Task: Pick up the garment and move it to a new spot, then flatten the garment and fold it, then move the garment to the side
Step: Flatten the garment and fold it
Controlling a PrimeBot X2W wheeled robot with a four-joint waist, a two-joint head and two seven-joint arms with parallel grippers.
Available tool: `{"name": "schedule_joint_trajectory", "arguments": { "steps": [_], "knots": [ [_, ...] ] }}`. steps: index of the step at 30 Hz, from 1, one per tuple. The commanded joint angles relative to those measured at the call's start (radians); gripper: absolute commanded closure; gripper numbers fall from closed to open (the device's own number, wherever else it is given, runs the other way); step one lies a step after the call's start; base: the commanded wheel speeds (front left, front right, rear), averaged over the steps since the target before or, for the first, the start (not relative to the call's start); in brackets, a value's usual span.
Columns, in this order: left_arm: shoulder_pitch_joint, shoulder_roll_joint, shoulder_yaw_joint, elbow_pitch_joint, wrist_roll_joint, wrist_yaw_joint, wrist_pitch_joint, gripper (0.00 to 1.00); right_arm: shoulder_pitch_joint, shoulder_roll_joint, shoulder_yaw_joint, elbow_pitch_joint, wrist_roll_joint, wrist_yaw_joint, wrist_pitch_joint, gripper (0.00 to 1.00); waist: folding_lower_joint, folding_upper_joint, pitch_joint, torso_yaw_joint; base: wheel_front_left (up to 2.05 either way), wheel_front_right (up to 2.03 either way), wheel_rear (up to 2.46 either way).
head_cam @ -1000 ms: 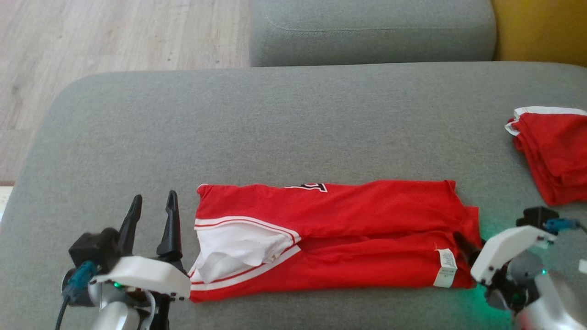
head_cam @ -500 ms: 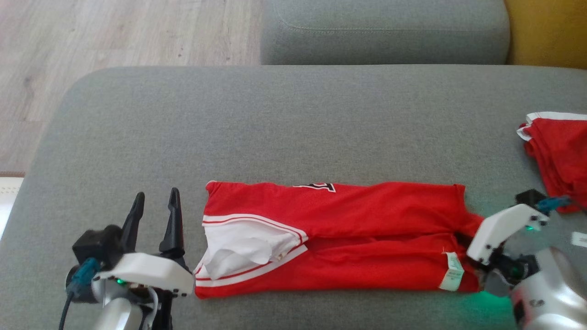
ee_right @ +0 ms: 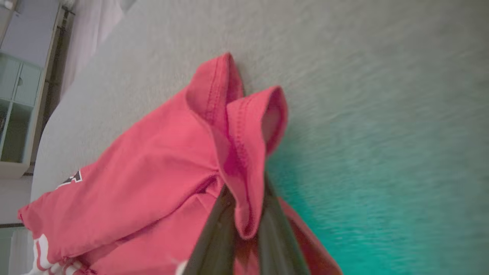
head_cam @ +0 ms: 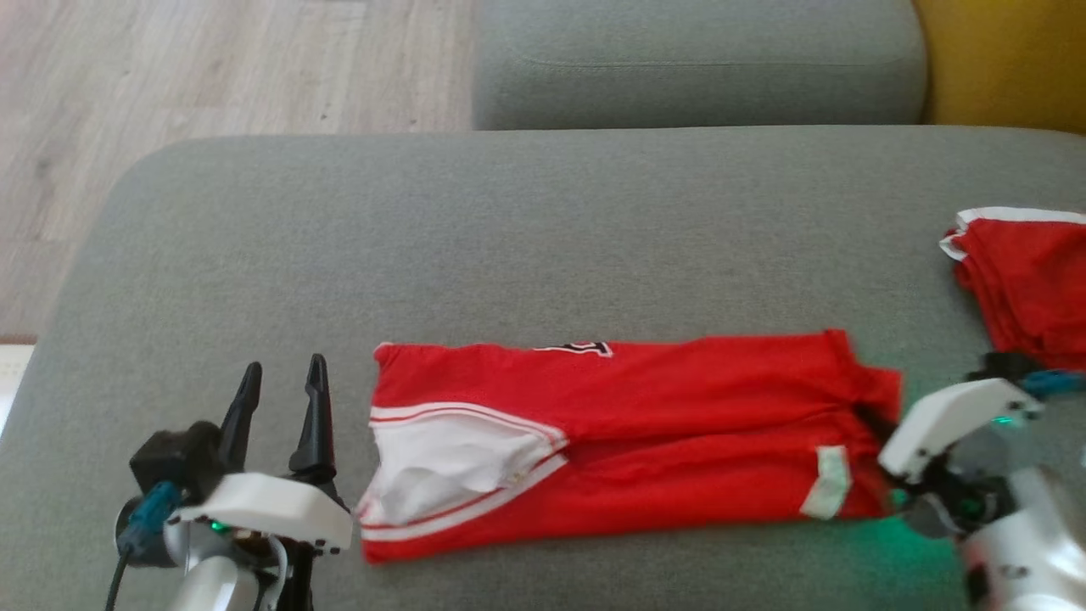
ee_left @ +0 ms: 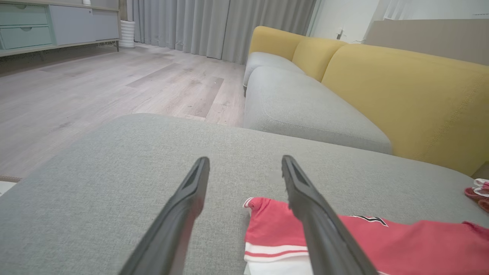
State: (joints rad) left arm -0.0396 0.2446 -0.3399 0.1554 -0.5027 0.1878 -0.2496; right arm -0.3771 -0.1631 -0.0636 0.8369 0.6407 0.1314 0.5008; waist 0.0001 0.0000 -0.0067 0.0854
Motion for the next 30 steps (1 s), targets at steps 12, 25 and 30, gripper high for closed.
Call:
{"name": "schedule_joint_trajectory", "arguments": {
  "steps": [12, 25, 30],
  "knots": [
    [-0.019, 0.010, 0.050, -0.016, 0.002, -0.004, -0.012, 0.00, 0.046, -0.098, -0.056, -0.269, 0.068, -0.001, 0.036, 1.00, -0.0001, 0.0000, -0.020, -0.022, 0.00, 0.00, 0.00],
    [-0.006, -0.010, 0.085, -0.049, 0.080, -0.040, -0.012, 0.00, 0.188, 0.107, 0.031, -0.603, 0.283, -0.001, 0.213, 1.00, -0.0001, 0.0000, -0.036, 0.061, 0.00, 0.00, 0.00],
    [-0.013, -0.038, 0.082, -0.033, 0.109, -0.069, -0.012, 0.00, 0.175, 0.112, 0.155, -0.531, 0.403, -0.001, 0.168, 1.00, -0.0001, 0.0000, -0.032, 0.132, 0.00, 0.00, 0.00]
  ]
}}
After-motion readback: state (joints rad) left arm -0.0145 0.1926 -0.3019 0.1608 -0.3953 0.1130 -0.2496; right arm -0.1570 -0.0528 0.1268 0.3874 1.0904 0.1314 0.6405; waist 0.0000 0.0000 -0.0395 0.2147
